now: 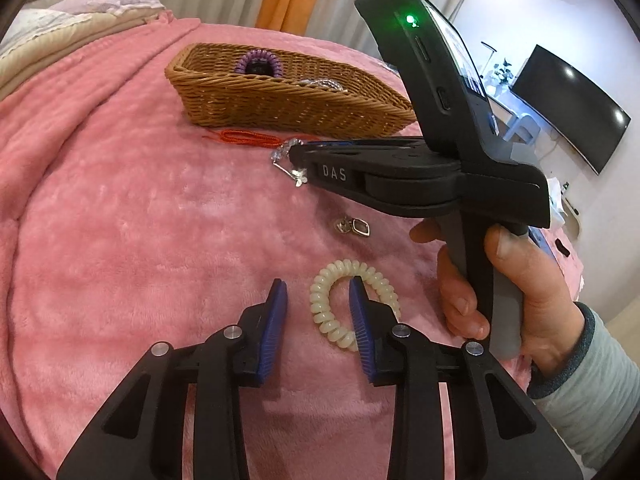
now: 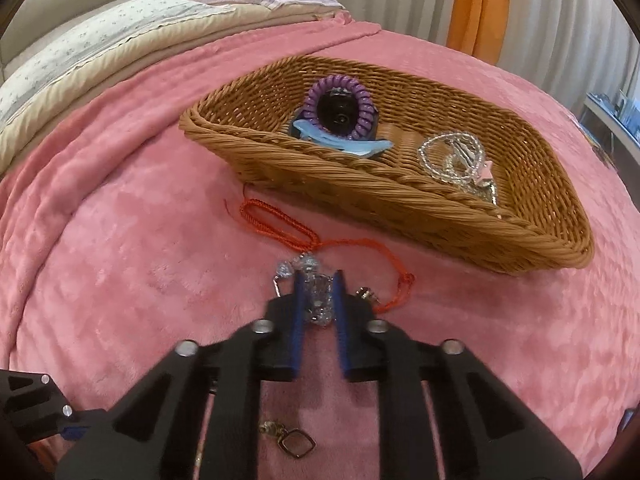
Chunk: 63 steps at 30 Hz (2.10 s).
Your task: Organize jewelry
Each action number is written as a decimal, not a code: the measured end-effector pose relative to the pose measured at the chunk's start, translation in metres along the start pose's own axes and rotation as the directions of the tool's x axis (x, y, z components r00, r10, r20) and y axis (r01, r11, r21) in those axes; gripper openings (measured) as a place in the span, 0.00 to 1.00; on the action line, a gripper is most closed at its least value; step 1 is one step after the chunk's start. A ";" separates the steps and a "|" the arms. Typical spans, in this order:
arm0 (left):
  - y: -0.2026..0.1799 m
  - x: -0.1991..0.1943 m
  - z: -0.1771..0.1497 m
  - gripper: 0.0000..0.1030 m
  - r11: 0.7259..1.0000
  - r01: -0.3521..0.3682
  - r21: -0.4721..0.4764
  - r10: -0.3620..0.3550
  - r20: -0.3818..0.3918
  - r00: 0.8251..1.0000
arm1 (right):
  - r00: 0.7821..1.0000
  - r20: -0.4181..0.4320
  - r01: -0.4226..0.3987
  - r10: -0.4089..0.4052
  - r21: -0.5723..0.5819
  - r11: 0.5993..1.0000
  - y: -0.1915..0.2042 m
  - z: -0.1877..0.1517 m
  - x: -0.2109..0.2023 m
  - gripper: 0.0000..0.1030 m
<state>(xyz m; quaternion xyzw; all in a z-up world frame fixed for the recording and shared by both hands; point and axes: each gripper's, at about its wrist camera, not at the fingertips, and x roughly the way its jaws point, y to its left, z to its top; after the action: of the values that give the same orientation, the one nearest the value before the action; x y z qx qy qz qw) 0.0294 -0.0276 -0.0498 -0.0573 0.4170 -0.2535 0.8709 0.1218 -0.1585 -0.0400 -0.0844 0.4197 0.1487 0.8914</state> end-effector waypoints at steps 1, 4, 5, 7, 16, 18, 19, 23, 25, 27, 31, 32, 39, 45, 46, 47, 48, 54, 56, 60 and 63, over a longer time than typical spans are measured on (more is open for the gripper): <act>0.000 0.000 0.000 0.29 1.000 -0.002 0.000 0.002 -0.003 1.000 | 1.000 0.010 -0.006 0.006 -0.005 1.000 0.001 0.000 -0.002 0.01; -0.001 0.000 0.000 0.29 1.000 -0.007 -0.004 0.007 -0.010 1.000 | 0.999 0.044 -0.027 0.027 0.000 1.000 0.000 -0.002 -0.013 0.01; -0.001 0.000 0.000 0.29 1.000 -0.007 -0.005 0.007 -0.010 1.000 | 0.998 0.053 -0.034 0.034 0.005 0.999 -0.001 -0.003 -0.017 0.01; 0.000 -0.001 0.000 0.29 1.000 -0.001 -0.015 0.001 -0.013 1.000 | 0.996 0.074 -0.052 0.051 0.018 0.998 -0.006 -0.006 -0.028 0.01; -0.002 0.001 0.001 0.29 0.999 -0.018 -0.026 0.018 -0.024 1.000 | 0.989 0.135 -0.078 0.062 0.117 0.990 -0.050 -0.035 -0.080 0.01; -0.004 0.001 0.001 0.30 0.999 -0.027 -0.030 0.027 -0.023 0.999 | 0.987 0.141 -0.098 0.077 0.149 0.984 -0.059 -0.042 -0.088 0.01; -0.004 0.001 0.001 0.30 0.999 -0.031 -0.031 0.030 -0.023 0.999 | 0.986 0.141 -0.107 0.085 0.160 0.981 -0.063 -0.045 -0.090 0.01; -0.008 0.001 -0.001 0.28 0.998 -0.065 -0.019 0.064 -0.020 0.998 | 0.986 0.102 -0.145 0.131 0.149 0.978 -0.066 -0.051 -0.085 0.01; -0.008 0.001 -0.002 0.26 0.997 -0.070 -0.011 0.070 -0.014 0.997 | 0.984 0.066 -0.175 0.166 0.152 0.973 -0.062 -0.051 -0.077 0.07; -0.006 0.001 -0.003 0.26 0.998 -0.064 -0.016 0.064 -0.010 0.998 | 0.985 0.055 -0.167 0.161 0.142 0.976 -0.057 -0.050 -0.071 0.28; -0.005 -0.002 -0.006 0.26 0.999 -0.051 -0.016 0.051 -0.006 0.999 | 0.990 0.025 -0.144 0.142 0.113 0.983 -0.052 -0.044 -0.056 0.45; -0.006 -0.001 -0.006 0.26 0.998 -0.053 -0.013 0.053 -0.005 0.999 | 0.990 0.010 -0.142 0.142 0.109 0.984 -0.052 -0.042 -0.051 0.45; -0.010 -0.003 -0.007 0.28 0.996 -0.087 0.009 0.087 -0.012 0.996 | 0.995 -0.077 -0.066 0.067 0.008 0.998 -0.035 -0.027 -0.016 0.45; -0.014 0.001 -0.003 0.25 0.991 -0.129 0.028 0.129 -0.026 0.991 | 0.998 -0.055 -0.021 0.016 -0.097 0.995 -0.014 -0.033 -0.019 0.11; -0.015 0.002 -0.003 0.18 0.989 -0.141 0.037 0.142 -0.025 0.990 | 0.999 -0.049 -0.025 0.021 -0.096 0.995 -0.014 -0.035 -0.022 0.04; -0.016 0.002 -0.003 0.14 0.987 -0.151 0.047 0.152 -0.023 0.988 | 0.999 -0.042 -0.022 0.019 -0.085 0.996 -0.016 -0.038 -0.027 0.04; -0.017 0.002 -0.003 0.10 0.987 -0.151 0.051 0.153 -0.022 0.988 | 0.999 -0.038 -0.024 0.021 -0.073 0.997 -0.018 -0.039 -0.029 0.04; -0.009 -0.010 -0.002 0.09 0.994 -0.105 -0.016 0.106 0.034 0.994 | 0.997 0.030 -0.067 0.065 0.047 0.997 -0.043 -0.046 -0.066 0.04; -0.007 -0.018 0.002 0.09 0.995 -0.091 -0.042 0.094 0.070 0.993 | 0.995 0.061 -0.078 0.074 0.073 0.994 -0.051 -0.045 -0.085 0.04; -0.011 -0.034 0.013 0.09 0.994 -0.105 -0.040 0.109 0.117 0.987 | 0.990 0.116 -0.094 0.082 0.099 0.991 -0.060 -0.035 -0.116 0.04; -0.013 -0.050 0.032 0.09 0.994 -0.103 -0.030 0.106 0.169 0.980 | 0.984 0.163 -0.095 0.077 0.106 0.990 -0.068 -0.026 -0.139 0.04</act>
<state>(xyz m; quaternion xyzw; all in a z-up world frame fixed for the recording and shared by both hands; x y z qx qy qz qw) 0.0222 -0.0180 0.0098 -0.0662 0.3459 -0.1971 0.9149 0.0419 -0.2565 0.0524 -0.0033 0.3585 0.1690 0.9181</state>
